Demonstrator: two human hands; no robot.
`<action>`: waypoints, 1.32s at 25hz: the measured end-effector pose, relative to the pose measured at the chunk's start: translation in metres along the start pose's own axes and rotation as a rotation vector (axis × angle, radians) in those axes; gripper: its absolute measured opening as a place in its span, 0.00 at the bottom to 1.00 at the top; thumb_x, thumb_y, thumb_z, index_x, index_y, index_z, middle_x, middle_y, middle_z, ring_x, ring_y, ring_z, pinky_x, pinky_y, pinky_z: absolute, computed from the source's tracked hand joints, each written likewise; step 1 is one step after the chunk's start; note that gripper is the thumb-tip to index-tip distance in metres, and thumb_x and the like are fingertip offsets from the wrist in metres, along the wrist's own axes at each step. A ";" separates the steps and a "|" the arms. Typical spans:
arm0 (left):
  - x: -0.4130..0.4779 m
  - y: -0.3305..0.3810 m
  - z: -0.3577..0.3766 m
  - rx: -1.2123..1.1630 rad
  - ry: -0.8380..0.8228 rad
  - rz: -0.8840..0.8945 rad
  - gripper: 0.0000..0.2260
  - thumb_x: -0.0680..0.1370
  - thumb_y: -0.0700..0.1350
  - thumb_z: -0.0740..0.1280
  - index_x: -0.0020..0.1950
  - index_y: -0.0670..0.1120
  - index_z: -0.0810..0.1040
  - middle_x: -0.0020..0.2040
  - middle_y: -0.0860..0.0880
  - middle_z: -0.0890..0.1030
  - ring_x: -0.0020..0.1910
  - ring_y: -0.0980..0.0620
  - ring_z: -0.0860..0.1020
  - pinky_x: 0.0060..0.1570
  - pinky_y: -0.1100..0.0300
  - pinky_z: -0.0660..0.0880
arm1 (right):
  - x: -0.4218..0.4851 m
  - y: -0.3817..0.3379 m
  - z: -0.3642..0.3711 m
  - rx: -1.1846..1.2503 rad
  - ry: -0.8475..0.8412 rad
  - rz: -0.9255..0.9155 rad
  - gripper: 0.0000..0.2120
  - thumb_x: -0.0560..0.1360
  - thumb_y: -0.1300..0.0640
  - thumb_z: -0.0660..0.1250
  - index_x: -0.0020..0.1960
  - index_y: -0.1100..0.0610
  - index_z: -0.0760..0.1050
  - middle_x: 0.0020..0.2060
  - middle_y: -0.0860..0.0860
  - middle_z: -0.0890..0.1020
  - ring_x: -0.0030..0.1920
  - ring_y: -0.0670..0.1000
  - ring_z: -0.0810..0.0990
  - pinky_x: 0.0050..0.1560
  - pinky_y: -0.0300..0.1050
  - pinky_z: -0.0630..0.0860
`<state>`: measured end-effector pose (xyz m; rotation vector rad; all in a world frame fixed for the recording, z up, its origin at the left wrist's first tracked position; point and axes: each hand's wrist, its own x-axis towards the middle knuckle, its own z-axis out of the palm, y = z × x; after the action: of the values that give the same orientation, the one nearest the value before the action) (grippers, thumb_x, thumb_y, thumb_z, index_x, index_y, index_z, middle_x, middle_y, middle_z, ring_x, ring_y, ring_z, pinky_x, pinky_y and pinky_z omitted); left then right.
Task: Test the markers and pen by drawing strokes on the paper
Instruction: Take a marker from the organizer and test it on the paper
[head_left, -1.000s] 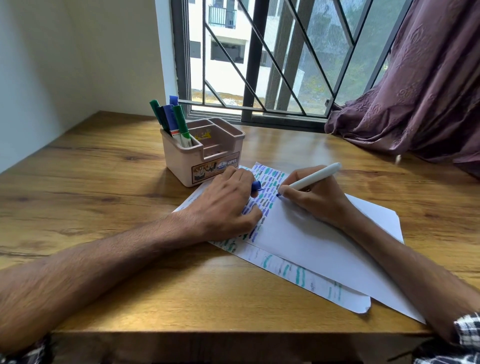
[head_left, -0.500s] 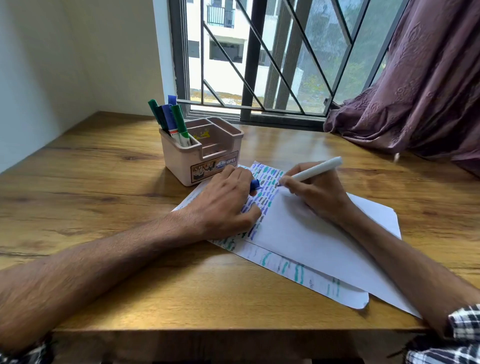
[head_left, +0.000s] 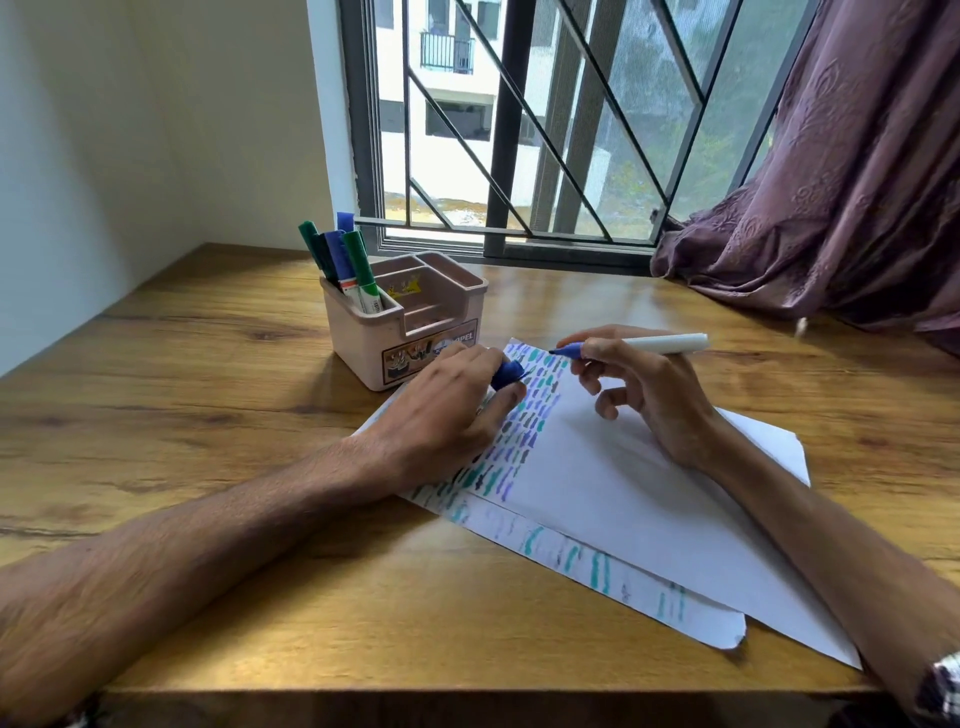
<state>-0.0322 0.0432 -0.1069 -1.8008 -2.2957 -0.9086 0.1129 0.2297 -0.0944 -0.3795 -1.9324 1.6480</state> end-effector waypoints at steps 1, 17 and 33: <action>0.001 -0.001 0.001 -0.009 0.035 0.016 0.12 0.83 0.54 0.62 0.61 0.49 0.78 0.55 0.54 0.79 0.54 0.57 0.73 0.51 0.63 0.70 | -0.002 -0.001 0.002 -0.002 -0.033 -0.022 0.06 0.79 0.65 0.68 0.52 0.66 0.83 0.39 0.59 0.83 0.35 0.53 0.76 0.27 0.42 0.69; 0.000 0.000 -0.003 -0.036 0.086 0.050 0.13 0.80 0.49 0.70 0.64 0.50 0.82 0.49 0.58 0.81 0.42 0.72 0.73 0.40 0.74 0.67 | -0.010 -0.005 0.011 -0.013 -0.109 -0.105 0.08 0.73 0.62 0.75 0.48 0.67 0.81 0.34 0.61 0.81 0.31 0.54 0.75 0.26 0.41 0.68; 0.006 -0.007 -0.006 -0.056 0.050 0.208 0.13 0.82 0.52 0.64 0.54 0.45 0.83 0.39 0.56 0.77 0.36 0.63 0.72 0.38 0.72 0.65 | -0.011 -0.005 0.012 0.085 -0.119 -0.040 0.11 0.75 0.59 0.71 0.49 0.68 0.84 0.38 0.63 0.85 0.33 0.53 0.82 0.31 0.40 0.76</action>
<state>-0.0418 0.0451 -0.1022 -1.9697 -2.0254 -0.9789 0.1148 0.2127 -0.0929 -0.2124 -1.9349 1.7551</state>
